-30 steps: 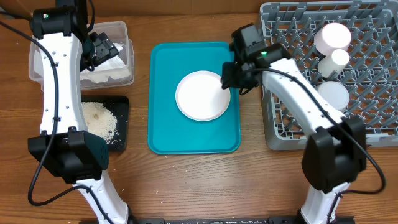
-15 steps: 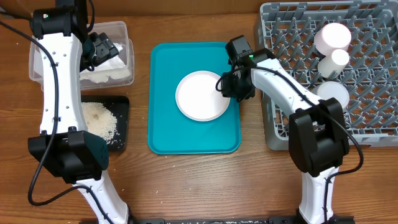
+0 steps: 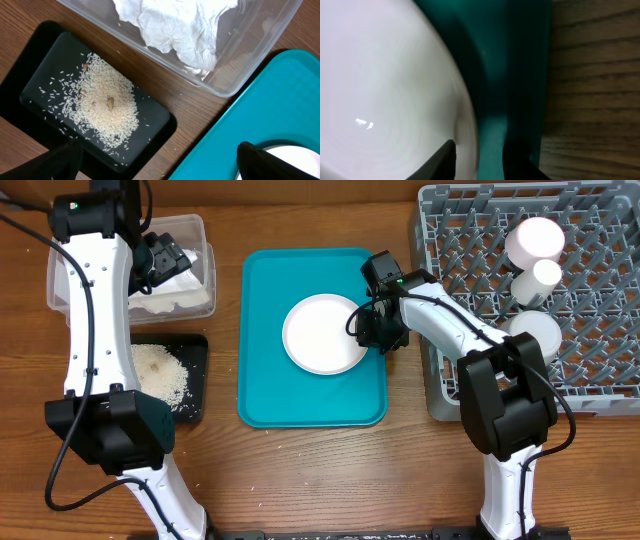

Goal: Sort waste into correct bins and load items into the dishwasher
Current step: 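Reach the right gripper to the white plate and grasp its rim, then lift the plate right and stand it upright in the dish rack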

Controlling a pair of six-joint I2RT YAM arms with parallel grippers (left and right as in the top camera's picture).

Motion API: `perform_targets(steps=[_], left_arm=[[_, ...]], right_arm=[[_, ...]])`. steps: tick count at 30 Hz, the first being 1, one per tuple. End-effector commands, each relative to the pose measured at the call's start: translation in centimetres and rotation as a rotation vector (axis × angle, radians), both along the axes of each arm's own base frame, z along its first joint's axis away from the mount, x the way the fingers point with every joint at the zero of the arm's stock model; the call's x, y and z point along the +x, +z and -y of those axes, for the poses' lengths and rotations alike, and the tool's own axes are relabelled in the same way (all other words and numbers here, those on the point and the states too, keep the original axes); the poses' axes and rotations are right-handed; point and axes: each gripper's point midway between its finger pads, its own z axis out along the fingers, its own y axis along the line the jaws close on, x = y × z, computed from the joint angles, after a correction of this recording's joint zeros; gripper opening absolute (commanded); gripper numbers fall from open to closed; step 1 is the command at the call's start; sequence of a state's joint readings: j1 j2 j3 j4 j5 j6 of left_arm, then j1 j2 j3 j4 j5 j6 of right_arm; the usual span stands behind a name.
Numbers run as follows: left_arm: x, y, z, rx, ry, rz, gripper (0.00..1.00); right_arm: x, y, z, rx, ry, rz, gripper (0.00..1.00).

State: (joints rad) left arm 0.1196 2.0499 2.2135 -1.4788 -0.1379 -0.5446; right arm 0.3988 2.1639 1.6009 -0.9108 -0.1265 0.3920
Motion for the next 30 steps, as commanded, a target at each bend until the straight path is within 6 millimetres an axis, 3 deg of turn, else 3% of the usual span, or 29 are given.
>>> perform_targets(steps=[1, 3, 7, 10, 14, 18, 20, 24, 30], left_arm=[[0.1, 0.5, 0.2, -0.006, -0.002, 0.015, 1.0], [0.1, 0.5, 0.2, -0.006, -0.002, 0.016, 1.0], [0.1, 0.5, 0.2, -0.006, -0.002, 0.015, 1.0], [0.1, 0.5, 0.2, -0.006, -0.002, 0.015, 1.0], [0.1, 0.5, 0.2, -0.006, -0.002, 0.016, 1.0], [0.1, 0.5, 0.2, -0.006, -0.002, 0.016, 1.0], [0.1, 0.5, 0.2, -0.006, -0.002, 0.015, 1.0], [0.1, 0.5, 0.2, -0.006, -0.002, 0.015, 1.0], [0.1, 0.5, -0.1, -0.005, 0.005, 0.015, 1.0]], right_arm=[[-0.1, -0.6, 0.3, -0.005, -0.011, -0.01, 0.25], [-0.1, -0.6, 0.3, -0.005, -0.011, -0.01, 0.14], [0.2, -0.4, 0.2, -0.002, -0.011, -0.002, 0.04], [0.8, 0.4, 0.1, 0.004, -0.014, 0.013, 0.04], [2.2, 2.7, 0.2, 0.015, -0.026, 0.042, 0.04], [4.6, 6.7, 1.2, 0.011, -0.057, 0.103, 0.04], [6.1, 9.3, 3.1, -0.046, -0.095, 0.156, 0.04], [8.9, 15.6, 9.0, -0.233, -0.207, 0.301, 0.04], [10.6, 23.5, 17.3, -0.459, -0.393, 0.485, 0.04]])
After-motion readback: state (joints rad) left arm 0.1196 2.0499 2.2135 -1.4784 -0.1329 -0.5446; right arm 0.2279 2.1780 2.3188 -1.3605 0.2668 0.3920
